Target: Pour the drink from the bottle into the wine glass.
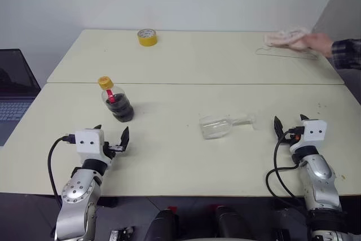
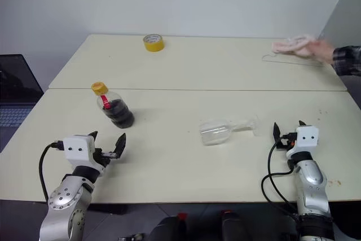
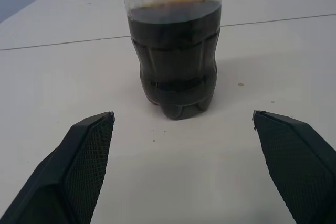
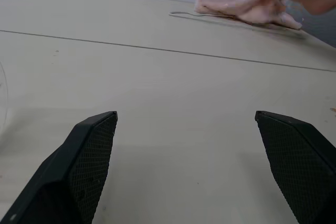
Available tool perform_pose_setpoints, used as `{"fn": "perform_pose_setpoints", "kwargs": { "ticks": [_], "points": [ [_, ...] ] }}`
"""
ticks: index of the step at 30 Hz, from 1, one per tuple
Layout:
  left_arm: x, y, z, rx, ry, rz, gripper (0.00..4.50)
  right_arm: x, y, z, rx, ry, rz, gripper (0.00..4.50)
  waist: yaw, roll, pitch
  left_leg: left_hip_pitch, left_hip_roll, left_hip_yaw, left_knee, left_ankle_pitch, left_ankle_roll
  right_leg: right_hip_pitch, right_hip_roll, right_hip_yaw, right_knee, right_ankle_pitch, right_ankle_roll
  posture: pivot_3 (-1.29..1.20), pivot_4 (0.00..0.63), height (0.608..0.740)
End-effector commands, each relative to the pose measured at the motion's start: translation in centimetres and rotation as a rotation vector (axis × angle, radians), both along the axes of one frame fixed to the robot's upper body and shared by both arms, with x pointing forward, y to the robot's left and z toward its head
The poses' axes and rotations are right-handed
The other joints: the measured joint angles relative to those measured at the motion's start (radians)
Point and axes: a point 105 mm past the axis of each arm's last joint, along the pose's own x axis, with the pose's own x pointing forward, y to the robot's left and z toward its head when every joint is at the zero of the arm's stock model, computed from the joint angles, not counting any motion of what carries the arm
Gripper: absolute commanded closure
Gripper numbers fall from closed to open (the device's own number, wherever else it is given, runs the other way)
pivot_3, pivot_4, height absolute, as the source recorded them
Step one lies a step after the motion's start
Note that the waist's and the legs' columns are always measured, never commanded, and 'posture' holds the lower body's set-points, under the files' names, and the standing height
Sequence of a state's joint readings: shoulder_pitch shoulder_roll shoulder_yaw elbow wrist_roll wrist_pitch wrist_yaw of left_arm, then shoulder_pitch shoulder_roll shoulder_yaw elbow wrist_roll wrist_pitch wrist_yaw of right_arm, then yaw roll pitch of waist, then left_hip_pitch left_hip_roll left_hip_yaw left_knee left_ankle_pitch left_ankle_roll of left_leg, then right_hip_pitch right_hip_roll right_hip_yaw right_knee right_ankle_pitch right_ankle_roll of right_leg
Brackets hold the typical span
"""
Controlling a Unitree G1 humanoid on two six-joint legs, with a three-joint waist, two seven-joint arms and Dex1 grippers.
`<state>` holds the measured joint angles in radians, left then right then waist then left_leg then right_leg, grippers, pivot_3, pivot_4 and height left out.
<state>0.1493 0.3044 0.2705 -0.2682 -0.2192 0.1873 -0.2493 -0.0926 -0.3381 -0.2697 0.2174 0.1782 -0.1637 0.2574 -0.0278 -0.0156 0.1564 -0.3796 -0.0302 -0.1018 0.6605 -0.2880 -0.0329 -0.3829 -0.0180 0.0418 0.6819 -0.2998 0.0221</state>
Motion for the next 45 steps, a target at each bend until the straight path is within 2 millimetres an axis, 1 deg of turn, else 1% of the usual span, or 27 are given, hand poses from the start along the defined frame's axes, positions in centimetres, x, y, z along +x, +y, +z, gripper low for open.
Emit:
{"fn": "perform_pose_setpoints", "kwargs": {
  "ticks": [1, 7, 11, 14, 19, 24, 32, 34, 38, 43, 45],
  "points": [
    [0.0, -0.4, 1.4, 0.03, -0.05, -0.026, 0.04, 0.1, 0.3, 1.4, -0.015, -0.05, 0.009, 0.0, 0.0, 0.0, 0.0, 0.0, 0.0, 0.0, 0.0, 0.0, 0.0, 0.0, 0.0, 0.0, 0.0, 0.0, 0.0, 0.0, 0.15, 0.74],
    [0.4, -0.1, 1.7, 0.031, -0.063, -0.017, 0.04, 0.1, 0.3, 1.4, -0.019, -0.05, 0.013, 0.0, 0.0, 0.0, 0.0, 0.0, 0.0, 0.0, 0.0, 0.0, 0.0, 0.0, 0.0, 0.0, 0.0, 0.0, 0.0, 0.0, 0.15, 0.74],
    [1.0, 0.6, 2.4, 0.003, -0.088, 0.0, 0.04, 0.1, 0.2, 1.4, -0.025, -0.052, 0.013, 0.0, 0.0, 0.0, 0.0, 0.0, 0.0, 0.0, 0.0, 0.0, 0.0, 0.0, 0.0, 0.0, 0.0, 0.0, 0.0, 0.0, 0.15, 0.74],
    [2.0, 0.9, 2.4, 0.022, -0.08, -0.005, 0.04, 0.0, 0.3, 1.6, -0.033, -0.056, 0.02, 0.0, 0.0, 0.0, 0.0, 0.0, 0.0, 0.0, 0.0, 0.0, 0.0, 0.0, 0.0, 0.0, 0.0, 0.0, 0.0, 0.0, 0.15, 0.74],
    [3.5, 0.8, 2.3, 0.018, -0.066, -0.03, 0.04, -0.1, 0.7, 1.8, -0.047, -0.061, 0.04, 0.0, 0.0, 0.0, 0.0, 0.0, 0.0, 0.0, 0.0, 0.0, 0.0, 0.0, 0.0, 0.0, 0.0, 0.0, 0.0, 0.0, 0.15, 0.74],
    [5.1, 0.7, 1.9, 0.013, -0.051, -0.056, 0.04, -0.4, 1.6, 2.3, -0.073, -0.073, 0.091, 0.0, 0.0, 0.0, 0.0, 0.0, 0.0, -0.001, 0.0, 0.0, 0.0, 0.0, 0.0, -0.001, 0.0, 0.0, 0.0, 0.0, 0.15, 0.74],
    [6.4, 0.9, 2.0, 0.008, -0.059, -0.051, 0.04, -0.8, 2.5, 2.4, -0.084, -0.073, 0.144, 0.0, 0.0, 0.0, 0.0, 0.0, 0.0, 0.0, 0.0, 0.0, 0.0, 0.0, 0.0, -0.001, 0.0, 0.0, 0.0, 0.0, 0.15, 0.74],
    [6.3, 0.8, 1.9, 0.008, -0.061, -0.052, 0.04, -1.2, 3.3, 3.1, -0.106, -0.093, 0.204, 0.0, 0.0, 0.0, 0.0, 0.0, 0.0, -0.001, 0.0, 0.0, 0.0, 0.0, 0.0, -0.001, 0.0, 0.0, 0.0, 0.0, 0.15, 0.74],
    [5.6, 0.5, 1.2, 0.016, -0.04, -0.066, 0.04, -2.9, 5.9, 5.9, -0.166, -0.145, 0.402, 0.0, 0.0, 0.0, 0.0, 0.0, 0.0, 0.0, 0.0, 0.0, 0.0, 0.0, 0.0, 0.0, 0.0, 0.0, 0.0, 0.0, 0.15, 0.74],
    [5.5, 0.5, 1.2, 0.018, -0.038, -0.068, 0.04, -4.9, 8.1, 8.1, -0.2, -0.104, 0.624, 0.0, 0.002, 0.0, 0.0, 0.0, 0.0, -0.002, 0.001, 0.0, 0.0, 0.0, 0.0, -0.002, 0.0, 0.0, 0.0, 0.0, 0.15, 0.74],
    [5.6, 0.6, 1.3, 0.021, -0.038, -0.066, 0.04, -5.4, 8.8, 8.9, -0.209, -0.083, 0.702, 0.0, 0.003, 0.0, 0.0, 0.0, 0.0, -0.002, 0.001, 0.0, 0.0, 0.001, 0.0, -0.001, 0.0, 0.0, 0.0, 0.0, 0.15, 0.74]
  ]
}}
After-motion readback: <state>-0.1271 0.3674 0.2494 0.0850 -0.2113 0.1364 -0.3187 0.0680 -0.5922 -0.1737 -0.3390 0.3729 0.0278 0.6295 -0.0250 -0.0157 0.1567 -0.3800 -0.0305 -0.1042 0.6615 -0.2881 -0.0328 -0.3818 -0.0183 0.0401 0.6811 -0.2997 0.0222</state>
